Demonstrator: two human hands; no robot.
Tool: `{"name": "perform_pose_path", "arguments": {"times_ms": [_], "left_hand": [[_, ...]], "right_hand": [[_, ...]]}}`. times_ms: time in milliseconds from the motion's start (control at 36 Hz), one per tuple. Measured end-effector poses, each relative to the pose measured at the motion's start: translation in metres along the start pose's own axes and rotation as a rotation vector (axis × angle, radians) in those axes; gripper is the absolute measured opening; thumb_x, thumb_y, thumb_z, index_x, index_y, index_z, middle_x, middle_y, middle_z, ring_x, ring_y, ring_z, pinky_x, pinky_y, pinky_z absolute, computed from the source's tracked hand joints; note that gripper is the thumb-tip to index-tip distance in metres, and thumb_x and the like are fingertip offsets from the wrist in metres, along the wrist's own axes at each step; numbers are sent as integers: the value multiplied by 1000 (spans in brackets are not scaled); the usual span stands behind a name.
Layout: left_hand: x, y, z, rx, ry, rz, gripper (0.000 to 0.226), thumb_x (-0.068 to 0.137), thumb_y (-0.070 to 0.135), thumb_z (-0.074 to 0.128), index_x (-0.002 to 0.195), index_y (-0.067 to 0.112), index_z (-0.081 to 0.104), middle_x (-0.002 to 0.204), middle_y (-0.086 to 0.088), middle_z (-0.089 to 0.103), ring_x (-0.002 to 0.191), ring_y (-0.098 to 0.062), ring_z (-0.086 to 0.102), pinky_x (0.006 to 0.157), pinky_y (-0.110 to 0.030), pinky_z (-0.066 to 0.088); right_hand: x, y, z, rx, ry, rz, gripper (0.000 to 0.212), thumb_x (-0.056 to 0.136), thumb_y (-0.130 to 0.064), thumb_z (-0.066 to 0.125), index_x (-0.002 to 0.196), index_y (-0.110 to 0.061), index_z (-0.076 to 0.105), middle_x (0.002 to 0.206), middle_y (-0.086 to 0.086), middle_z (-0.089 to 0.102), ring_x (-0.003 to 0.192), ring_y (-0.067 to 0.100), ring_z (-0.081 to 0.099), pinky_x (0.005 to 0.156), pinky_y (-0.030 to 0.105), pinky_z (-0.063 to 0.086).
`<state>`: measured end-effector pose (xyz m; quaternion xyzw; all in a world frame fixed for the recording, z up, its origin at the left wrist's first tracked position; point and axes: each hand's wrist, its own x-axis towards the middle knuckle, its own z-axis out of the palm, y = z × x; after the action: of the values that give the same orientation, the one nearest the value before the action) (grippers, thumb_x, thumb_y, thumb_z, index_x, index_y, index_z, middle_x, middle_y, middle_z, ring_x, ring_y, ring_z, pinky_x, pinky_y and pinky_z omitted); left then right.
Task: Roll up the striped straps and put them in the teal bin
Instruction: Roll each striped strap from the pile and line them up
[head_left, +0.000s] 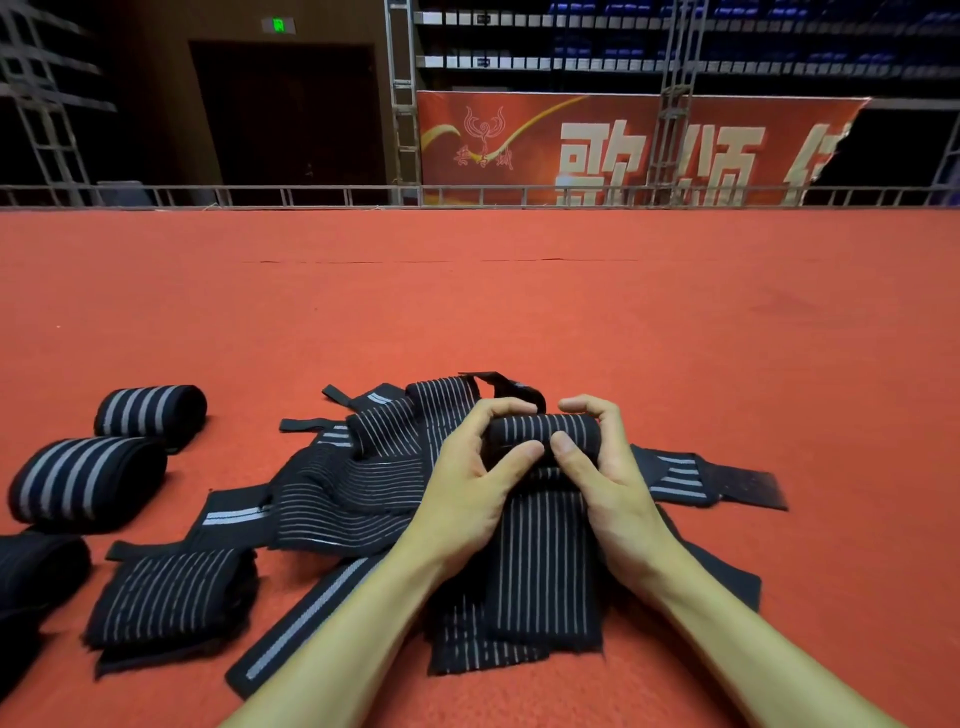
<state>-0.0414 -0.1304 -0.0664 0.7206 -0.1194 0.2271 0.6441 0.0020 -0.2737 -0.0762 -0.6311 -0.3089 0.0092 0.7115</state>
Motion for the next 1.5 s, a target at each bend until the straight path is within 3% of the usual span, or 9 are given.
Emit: {"name": "perform_pose_path", "arguments": {"times_ms": [222,306,417,611,944,1056,1167,1306,1500], "left_hand": [[0,-1,-1,68,27,94,35,77,8,69,107,25,65,113,9,67,111,-8,61,97,-23,43],[-1,-1,-1,14,-13,22,39,80,15,68,117,25,61,113,11,66,105,-4,62,91,-19,46],[-1,0,1,-62,-46,-103,43,87,36,68,127,28,53,118,5,65,112,-6,61,95,-25,49],[-1,2,-1,-92,14,-67,30,87,17,68,116,22,60,98,7,70,93,-7,65,83,-25,54],[-3,2,-2,16,-67,43,43,75,-1,63,110,24,61,112,11,66,108,-9,63,96,-27,49],[-3,0,-2,-87,-125,-65,53,80,14,69,127,30,51,123,-9,59,109,-13,61,98,-35,52],[-2,0,-1,-53,-112,-177,55,77,59,72,126,44,53,136,-12,53,136,-22,45,110,-49,42],[0,-1,-3,-140,-38,-160,30,86,22,74,114,27,64,115,-15,62,110,-23,63,89,-39,57],[-3,3,-6,-77,-27,-49,39,82,-21,62,111,5,59,96,10,70,90,7,63,77,-13,51]], "right_hand": [[1,0,2,-83,37,-11,24,87,-46,62,108,-39,54,103,-6,67,100,17,66,87,40,53],[-1,-2,1,-106,51,-21,29,85,-51,62,111,-40,53,114,3,64,110,25,62,98,52,49],[-2,-5,0,-97,67,-51,21,89,-36,61,107,-43,54,114,2,63,110,20,61,100,45,49],[-1,-6,1,98,46,-21,34,81,-29,71,110,-39,56,100,7,63,90,17,63,80,34,52],[0,-2,2,36,77,23,29,81,-42,71,105,-34,57,105,4,69,96,21,69,80,38,55],[0,-3,-1,24,82,-5,20,85,-32,68,102,-33,57,96,-6,69,89,13,68,74,28,54],[0,-3,-2,-18,96,-40,26,81,-36,71,103,-35,57,102,-4,65,96,16,64,82,33,53],[-1,-3,-1,46,69,-43,26,81,-24,71,103,-33,58,91,-6,66,85,11,64,72,28,53],[2,0,1,61,83,-4,45,76,-56,75,112,-37,56,109,15,65,101,39,64,91,59,52]]}}
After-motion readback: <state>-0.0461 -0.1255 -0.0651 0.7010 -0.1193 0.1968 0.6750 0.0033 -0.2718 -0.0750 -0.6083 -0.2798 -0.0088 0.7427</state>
